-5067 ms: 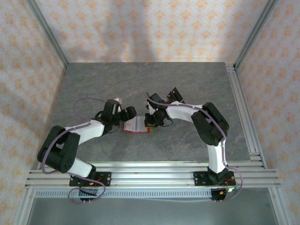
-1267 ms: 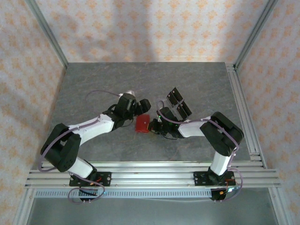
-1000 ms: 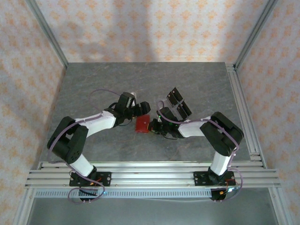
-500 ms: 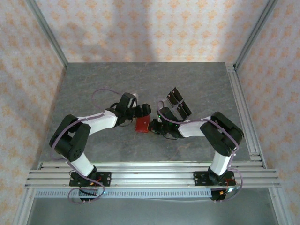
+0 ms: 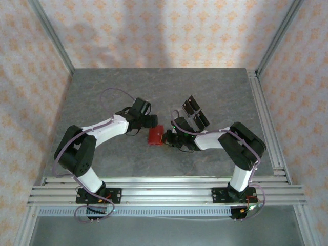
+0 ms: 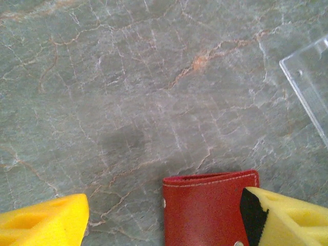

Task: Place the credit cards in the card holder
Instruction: Close the card holder at the center of the table.

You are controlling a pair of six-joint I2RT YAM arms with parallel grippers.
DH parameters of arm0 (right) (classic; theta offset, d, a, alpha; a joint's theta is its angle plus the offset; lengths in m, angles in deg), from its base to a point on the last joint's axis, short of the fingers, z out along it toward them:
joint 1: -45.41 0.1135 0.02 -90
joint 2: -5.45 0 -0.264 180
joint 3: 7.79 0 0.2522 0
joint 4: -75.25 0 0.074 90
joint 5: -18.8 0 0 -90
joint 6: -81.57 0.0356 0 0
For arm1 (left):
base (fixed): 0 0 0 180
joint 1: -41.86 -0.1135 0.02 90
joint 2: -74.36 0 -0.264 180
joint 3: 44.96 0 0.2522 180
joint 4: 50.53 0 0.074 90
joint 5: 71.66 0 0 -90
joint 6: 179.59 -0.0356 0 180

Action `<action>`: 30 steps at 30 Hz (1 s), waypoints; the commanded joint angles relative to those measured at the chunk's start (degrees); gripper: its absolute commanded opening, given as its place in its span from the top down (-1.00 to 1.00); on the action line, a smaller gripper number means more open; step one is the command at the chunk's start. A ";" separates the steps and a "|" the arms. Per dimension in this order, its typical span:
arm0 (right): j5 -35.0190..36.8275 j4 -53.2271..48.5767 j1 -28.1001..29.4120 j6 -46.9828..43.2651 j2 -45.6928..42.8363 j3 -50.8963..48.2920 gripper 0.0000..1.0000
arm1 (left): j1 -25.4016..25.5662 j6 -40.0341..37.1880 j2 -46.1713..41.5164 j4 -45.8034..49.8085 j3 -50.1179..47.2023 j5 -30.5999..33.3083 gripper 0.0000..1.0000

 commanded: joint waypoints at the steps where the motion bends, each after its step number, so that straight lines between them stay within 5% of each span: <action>1: 1.50 -3.76 0.08 -0.63 2.07 0.35 1.00 | 0.64 -3.13 1.59 3.17 1.09 1.41 -0.57; 20: -0.05 -6.62 0.01 -1.68 0.47 1.98 1.00 | 2.81 -1.82 7.75 5.74 1.20 9.13 -0.52; 23: -1.45 -12.09 -0.09 -3.62 -3.44 5.35 0.98 | 3.12 -1.20 7.74 4.81 0.15 8.97 -0.51; 30: 7.02 -38.52 -0.84 -13.16 -12.25 18.00 0.55 | 3.47 0.52 7.35 2.41 -1.95 7.90 -0.51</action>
